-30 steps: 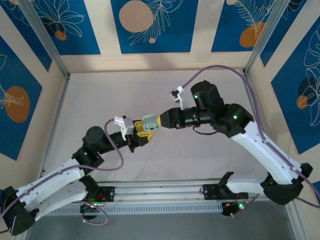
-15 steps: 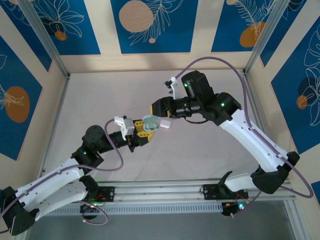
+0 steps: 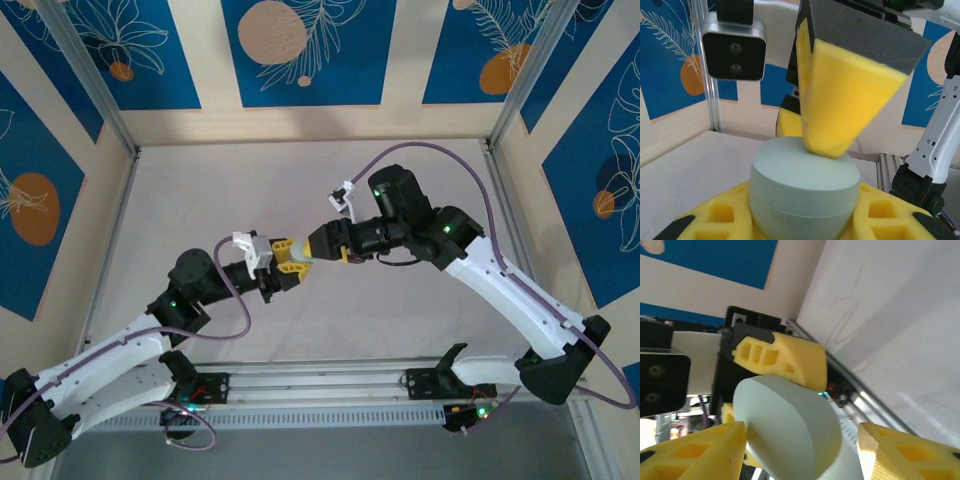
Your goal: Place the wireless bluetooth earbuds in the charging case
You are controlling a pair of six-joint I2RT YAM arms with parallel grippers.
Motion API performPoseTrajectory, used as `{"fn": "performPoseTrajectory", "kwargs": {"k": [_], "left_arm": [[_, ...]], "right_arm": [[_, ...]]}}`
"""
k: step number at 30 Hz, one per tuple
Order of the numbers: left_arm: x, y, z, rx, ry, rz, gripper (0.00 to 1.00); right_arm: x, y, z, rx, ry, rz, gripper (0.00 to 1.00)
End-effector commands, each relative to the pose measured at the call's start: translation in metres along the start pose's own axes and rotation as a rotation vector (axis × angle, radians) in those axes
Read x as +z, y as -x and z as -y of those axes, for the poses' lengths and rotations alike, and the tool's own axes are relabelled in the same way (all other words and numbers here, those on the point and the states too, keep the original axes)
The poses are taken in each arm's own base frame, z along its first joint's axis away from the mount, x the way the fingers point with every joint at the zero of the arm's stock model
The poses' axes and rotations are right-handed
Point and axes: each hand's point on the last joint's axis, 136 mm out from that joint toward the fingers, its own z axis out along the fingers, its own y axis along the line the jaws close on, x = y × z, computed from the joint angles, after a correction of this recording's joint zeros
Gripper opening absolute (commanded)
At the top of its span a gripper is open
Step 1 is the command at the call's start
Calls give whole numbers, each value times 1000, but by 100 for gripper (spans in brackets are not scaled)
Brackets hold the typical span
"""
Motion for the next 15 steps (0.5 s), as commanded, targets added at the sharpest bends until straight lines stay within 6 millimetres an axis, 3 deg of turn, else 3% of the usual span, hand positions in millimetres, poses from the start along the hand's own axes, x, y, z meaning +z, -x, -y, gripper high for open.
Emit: {"fn": "performPoseTrajectory", "kwargs": {"k": [1, 8, 15], "left_arm": [[0, 34, 7, 43, -31, 101, 31], [0, 36, 7, 53, -32, 109, 32], [0, 36, 8, 54, -36, 111, 33]], "right_arm": [[6, -4, -16, 43, 130, -45, 61], [2, -1, -23, 65, 208, -22, 61], [-2, -1, -18, 84, 217, -3, 53]]}}
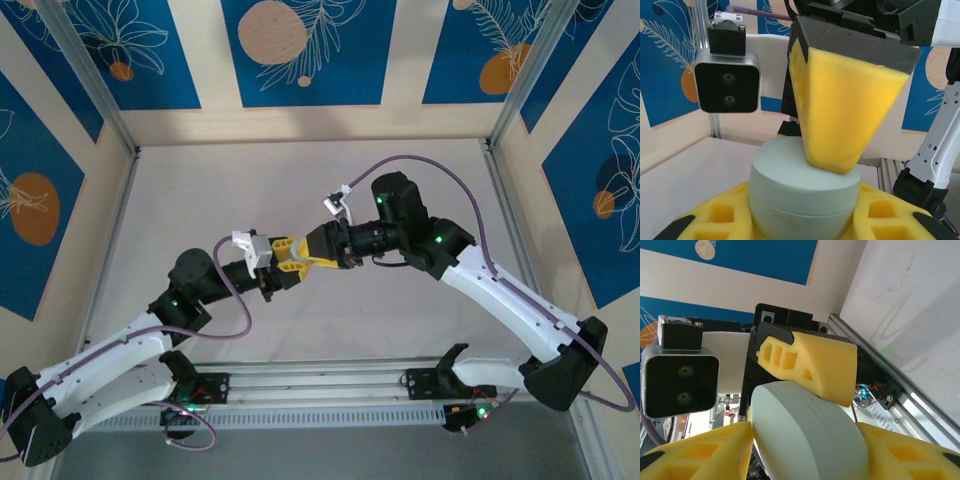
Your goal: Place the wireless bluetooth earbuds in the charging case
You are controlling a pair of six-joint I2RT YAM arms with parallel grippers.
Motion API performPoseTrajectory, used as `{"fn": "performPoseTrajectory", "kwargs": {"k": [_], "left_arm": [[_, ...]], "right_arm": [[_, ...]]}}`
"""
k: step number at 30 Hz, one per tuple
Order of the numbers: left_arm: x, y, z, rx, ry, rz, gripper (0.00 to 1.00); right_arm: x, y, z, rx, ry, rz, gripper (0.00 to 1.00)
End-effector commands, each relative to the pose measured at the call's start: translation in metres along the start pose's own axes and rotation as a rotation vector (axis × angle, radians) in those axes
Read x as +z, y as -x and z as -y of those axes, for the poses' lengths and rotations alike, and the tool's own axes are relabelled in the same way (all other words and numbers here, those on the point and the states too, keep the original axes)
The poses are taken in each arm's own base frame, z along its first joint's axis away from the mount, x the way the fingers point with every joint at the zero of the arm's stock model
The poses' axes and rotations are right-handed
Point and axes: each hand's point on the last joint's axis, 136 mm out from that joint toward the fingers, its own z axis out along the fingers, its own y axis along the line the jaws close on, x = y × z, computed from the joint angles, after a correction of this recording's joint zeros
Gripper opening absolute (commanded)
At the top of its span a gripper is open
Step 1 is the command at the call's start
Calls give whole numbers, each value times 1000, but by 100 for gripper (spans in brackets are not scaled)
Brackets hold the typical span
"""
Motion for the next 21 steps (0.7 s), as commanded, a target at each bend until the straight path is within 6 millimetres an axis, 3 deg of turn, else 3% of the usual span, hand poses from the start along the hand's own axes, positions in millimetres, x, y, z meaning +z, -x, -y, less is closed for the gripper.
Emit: {"fn": "performPoseTrajectory", "kwargs": {"k": [1, 7, 12, 15, 21], "left_arm": [[-1, 29, 8, 41, -33, 82, 33], [-1, 27, 11, 32, -51, 74, 36], [1, 25, 12, 16, -67, 70, 36], [3, 25, 12, 11, -71, 70, 36], [2, 21, 5, 5, -25, 57, 36]], "right_arm": [[-8, -1, -5, 14, 27, 15, 51], [-15, 4, -9, 17, 108, 51, 34], [-9, 3, -8, 42, 153, 23, 45], [-6, 1, -8, 38, 164, 9, 44], [-11, 4, -1, 37, 129, 58, 25]]}}
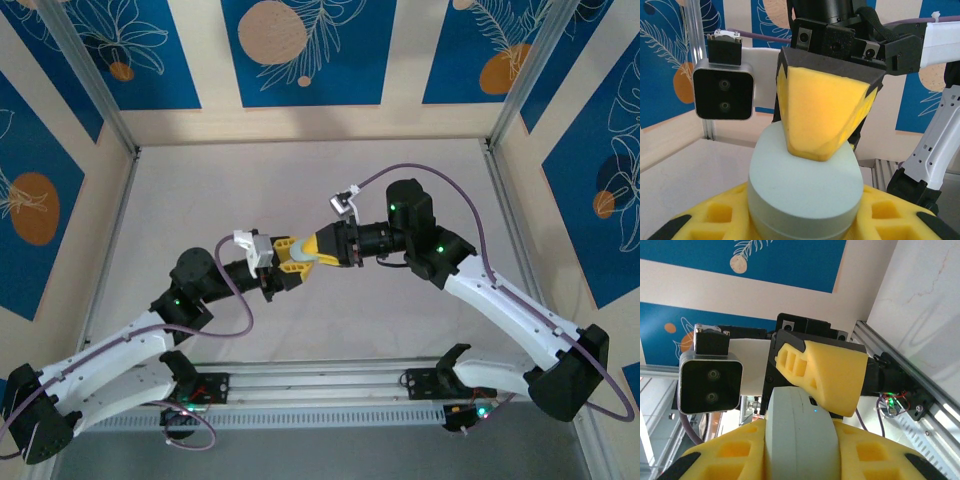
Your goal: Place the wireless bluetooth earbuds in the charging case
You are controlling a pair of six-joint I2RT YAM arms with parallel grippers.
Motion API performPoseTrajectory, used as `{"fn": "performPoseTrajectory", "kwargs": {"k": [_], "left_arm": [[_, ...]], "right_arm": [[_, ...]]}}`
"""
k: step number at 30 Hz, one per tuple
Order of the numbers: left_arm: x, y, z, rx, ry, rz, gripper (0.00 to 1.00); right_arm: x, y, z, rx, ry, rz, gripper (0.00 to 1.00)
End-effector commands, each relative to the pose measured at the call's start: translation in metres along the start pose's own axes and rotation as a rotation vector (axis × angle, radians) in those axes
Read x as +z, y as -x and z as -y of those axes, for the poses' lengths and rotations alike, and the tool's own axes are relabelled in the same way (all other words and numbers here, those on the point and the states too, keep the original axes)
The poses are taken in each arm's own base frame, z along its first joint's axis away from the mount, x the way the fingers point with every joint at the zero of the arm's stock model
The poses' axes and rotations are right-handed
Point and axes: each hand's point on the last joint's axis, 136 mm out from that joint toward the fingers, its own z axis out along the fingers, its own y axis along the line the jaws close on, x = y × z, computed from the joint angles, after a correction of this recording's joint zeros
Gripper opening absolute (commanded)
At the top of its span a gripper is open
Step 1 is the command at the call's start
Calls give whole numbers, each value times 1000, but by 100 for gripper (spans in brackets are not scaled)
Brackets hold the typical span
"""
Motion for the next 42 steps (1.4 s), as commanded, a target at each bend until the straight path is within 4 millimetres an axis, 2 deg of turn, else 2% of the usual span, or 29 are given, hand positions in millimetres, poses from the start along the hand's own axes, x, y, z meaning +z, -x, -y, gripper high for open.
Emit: {"fn": "performPoseTrajectory", "kwargs": {"k": [1, 5, 7, 9, 11, 14, 15, 17, 20, 27, 34, 38, 42], "left_arm": [[-1, 19, 0, 15, 14, 46, 36], [-3, 9, -5, 6, 47, 10, 53], [-5, 0, -6, -3, 56, -18, 70], [-10, -8, -7, -20, 68, -44, 80], [-15, -15, -11, -38, 108, -52, 83], [-27, -22, -24, -51, 212, -65, 85], [-31, -23, -29, -52, 251, -76, 85], [-40, -28, -42, -61, 338, -111, 85], [-50, -36, -53, -71, 427, -166, 86], [-60, -53, -69, -109, 536, -227, 89], [-74, -66, -83, -116, 645, -295, 92], [-81, -71, -87, -107, 684, -327, 95], [-88, -75, -93, -94, 731, -350, 98]], "right_arm": [[-7, 1, 2, -15, -9, 37, 24], [-14, 6, 14, 4, -38, 100, 22], [-21, 10, 22, 16, -57, 149, 21], [-28, 16, 43, 34, -110, 210, 22], [-36, 20, 81, 74, -221, 261, 21], [-47, 21, 159, 204, -405, 304, 22], [-49, 22, 178, 237, -422, 310, 22], [-47, 24, 205, 271, -432, 319, 21], [-45, 32, 231, 272, -466, 336, 22], [-29, 44, 279, 322, -517, 279, 23], [-10, 47, 310, 369, -542, 215, 25], [-17, 36, 326, 401, -627, 206, 35], [-39, 25, 334, 424, -735, 221, 50]]}}
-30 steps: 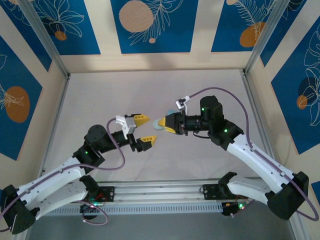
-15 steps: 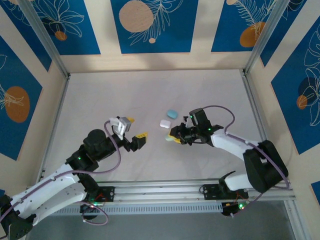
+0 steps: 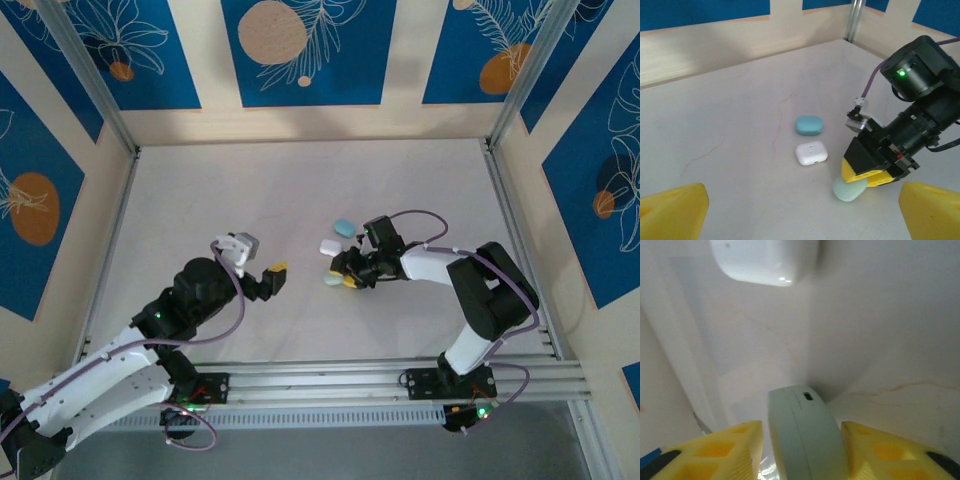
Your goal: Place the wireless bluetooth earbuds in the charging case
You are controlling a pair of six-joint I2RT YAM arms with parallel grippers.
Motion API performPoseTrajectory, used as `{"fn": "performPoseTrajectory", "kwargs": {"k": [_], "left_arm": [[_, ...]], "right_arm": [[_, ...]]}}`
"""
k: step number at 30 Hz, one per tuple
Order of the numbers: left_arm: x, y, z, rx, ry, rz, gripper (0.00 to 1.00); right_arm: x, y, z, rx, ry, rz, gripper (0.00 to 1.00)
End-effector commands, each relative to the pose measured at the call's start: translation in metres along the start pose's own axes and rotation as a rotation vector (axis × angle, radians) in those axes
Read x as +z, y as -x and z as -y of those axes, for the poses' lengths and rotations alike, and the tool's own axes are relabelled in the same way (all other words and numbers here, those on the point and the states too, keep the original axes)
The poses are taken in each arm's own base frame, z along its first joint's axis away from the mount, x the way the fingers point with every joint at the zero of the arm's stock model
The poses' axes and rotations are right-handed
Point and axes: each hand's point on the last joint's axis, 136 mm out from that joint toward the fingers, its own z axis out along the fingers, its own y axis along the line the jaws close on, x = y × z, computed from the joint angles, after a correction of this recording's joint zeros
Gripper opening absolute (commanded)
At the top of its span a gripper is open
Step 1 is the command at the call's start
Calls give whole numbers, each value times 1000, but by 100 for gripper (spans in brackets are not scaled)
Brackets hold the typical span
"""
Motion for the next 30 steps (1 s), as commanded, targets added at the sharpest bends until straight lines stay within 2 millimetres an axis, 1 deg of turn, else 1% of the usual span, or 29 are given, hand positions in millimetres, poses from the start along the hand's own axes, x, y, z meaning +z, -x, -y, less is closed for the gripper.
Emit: {"fn": "performPoseTrajectory", "kwargs": {"k": [1, 4, 5, 7, 9, 10, 12, 14, 15, 16, 17, 19, 21, 22, 23, 25, 26, 28, 30], "left_arm": [[-4, 7, -14, 4, 80, 1, 98], [-5, 3, -26, 25, 138, -20, 100], [-5, 0, -32, 35, 170, -33, 100], [-8, -5, -52, 44, 266, -64, 100], [-12, -12, -81, 45, 389, -101, 100], [-15, -16, -97, 36, 451, -113, 100], [-22, -28, -131, 5, 574, -132, 100], [-27, -38, -158, -31, 661, -145, 100], [-28, -45, -168, -36, 694, -155, 100], [-30, -56, -182, -48, 747, -170, 100], [-28, -66, -191, -55, 772, -191, 100], [-24, -85, -205, -55, 805, -242, 100], [-15, -98, -213, -50, 804, -242, 100], [-11, -103, -218, -53, 811, -223, 100], [-8, -107, -222, -53, 814, -209, 100], [-1, -101, -226, -30, 809, -157, 100], [3, -98, -228, -13, 798, -118, 100], [9, -95, -233, -13, 773, -51, 100], [16, -94, -239, -38, 748, 6, 100]], "right_arm": [[-16, 1, 15, -6, -97, 34, 52], [-40, 5, 25, -13, -172, 89, 60], [-51, 8, 29, -13, -204, 119, 62], [-75, 19, 33, -29, -257, 195, 64], [-110, 37, 42, -70, -367, 332, 65], [-125, 45, 43, -104, -405, 395, 65], [-158, 65, 44, -222, -494, 543, 65], [-181, 83, 50, -349, -604, 670, 67], [-187, 93, 53, -402, -639, 731, 70], [-187, 103, 57, -475, -665, 774, 73], [-185, 112, 58, -531, -658, 788, 79], [-185, 127, 57, -590, -656, 785, 80], [-178, 140, 66, -663, -676, 794, 80], [-174, 146, 69, -689, -659, 819, 80], [-167, 148, 71, -721, -605, 821, 80], [-158, 145, 61, -802, -465, 828, 80], [-157, 141, 56, -842, -427, 826, 79], [-164, 135, 39, -944, -313, 908, 79], [-171, 130, 37, -981, -250, 964, 80]]}}
